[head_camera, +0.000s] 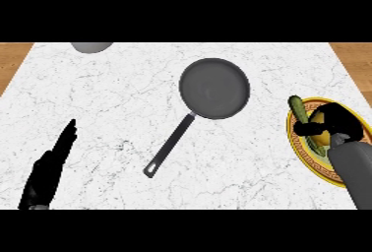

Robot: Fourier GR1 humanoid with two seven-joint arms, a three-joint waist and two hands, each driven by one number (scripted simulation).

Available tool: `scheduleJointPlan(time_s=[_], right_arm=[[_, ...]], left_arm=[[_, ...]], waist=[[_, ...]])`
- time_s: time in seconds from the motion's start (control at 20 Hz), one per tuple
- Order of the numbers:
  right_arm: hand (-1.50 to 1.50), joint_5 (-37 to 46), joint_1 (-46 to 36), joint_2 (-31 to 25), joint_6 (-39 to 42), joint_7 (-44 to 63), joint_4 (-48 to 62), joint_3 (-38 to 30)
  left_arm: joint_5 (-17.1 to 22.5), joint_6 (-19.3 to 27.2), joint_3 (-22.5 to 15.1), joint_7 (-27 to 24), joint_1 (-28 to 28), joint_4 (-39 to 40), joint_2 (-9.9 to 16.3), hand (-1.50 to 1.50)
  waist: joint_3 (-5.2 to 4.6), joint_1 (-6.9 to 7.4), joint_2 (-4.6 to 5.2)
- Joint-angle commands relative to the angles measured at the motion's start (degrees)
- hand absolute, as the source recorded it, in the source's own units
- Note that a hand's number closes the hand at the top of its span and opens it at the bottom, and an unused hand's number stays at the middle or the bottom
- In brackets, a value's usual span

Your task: Pick the lemon from the plate and place it in the pan

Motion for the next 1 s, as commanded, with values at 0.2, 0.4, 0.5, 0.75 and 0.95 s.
scheduleJointPlan(time_s=[0.2,0.4,0.5,0.75,0.95], right_arm=[[1.50,14.7,1.3,-5.0,-14.3,-0.7,-21.3,5.6],[1.50,19.2,-0.7,-2.9,-9.6,7.0,-30.4,8.3],[1.50,18.3,-4.5,-1.8,-8.4,6.1,-28.1,5.9],[1.50,15.4,-13.5,5.1,-10.5,1.1,-17.2,4.0],[1.50,16.0,-20.0,11.4,-14.7,0.0,-6.4,2.9]], left_arm=[[1.1,-1.1,0.0,0.1,0.0,-1.0,-0.2,0.00],[1.0,-2.1,-0.1,1.9,-1.9,-1.2,0.1,0.00],[-1.6,-0.6,-2.2,-3.8,0.0,1.7,-2.3,0.00],[-0.8,-1.5,-0.7,2.7,-4.4,-0.3,-1.6,0.00],[-4.4,0.6,-3.3,-0.7,-1.2,-0.3,-3.6,0.00]], waist=[[0.47,0.79,0.62],[0.53,2.34,1.16],[0.54,3.05,1.43],[0.59,3.78,1.67],[0.59,4.34,1.82]])
